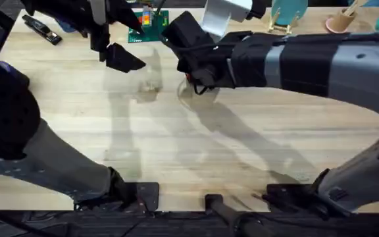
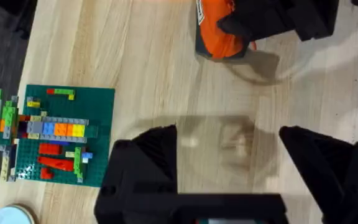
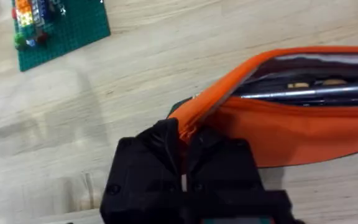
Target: Unzip the bag, pick up the pens from the table one at a time and place them inside, then zip the bag closed.
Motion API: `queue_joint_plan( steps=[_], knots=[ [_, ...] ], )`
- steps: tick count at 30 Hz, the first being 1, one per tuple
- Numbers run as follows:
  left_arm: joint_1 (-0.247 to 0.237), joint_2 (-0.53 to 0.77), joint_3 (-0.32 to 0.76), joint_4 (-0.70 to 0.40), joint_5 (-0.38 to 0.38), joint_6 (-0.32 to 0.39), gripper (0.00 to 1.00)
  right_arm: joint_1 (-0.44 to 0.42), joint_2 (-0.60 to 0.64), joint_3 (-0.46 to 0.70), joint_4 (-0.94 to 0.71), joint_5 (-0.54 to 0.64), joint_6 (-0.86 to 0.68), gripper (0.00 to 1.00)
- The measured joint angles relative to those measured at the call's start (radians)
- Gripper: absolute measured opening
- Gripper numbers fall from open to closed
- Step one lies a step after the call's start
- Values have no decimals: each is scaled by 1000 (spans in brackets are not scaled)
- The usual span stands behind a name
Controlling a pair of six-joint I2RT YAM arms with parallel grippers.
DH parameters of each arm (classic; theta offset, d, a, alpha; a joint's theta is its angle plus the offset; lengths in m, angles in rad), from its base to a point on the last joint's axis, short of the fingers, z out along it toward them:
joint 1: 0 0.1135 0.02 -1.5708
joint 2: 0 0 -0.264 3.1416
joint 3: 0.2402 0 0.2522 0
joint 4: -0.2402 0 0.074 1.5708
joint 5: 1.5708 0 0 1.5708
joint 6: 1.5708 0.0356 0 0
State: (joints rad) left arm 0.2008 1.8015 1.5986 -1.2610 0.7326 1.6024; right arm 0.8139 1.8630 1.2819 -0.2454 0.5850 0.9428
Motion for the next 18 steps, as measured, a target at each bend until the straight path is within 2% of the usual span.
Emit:
queue_joint_plan(
  steps=[18],
  knots=[
    [0, 0, 0, 0, 0, 0, 995, -4, -59, 0, -19, -2, 0, 52]
  ],
)
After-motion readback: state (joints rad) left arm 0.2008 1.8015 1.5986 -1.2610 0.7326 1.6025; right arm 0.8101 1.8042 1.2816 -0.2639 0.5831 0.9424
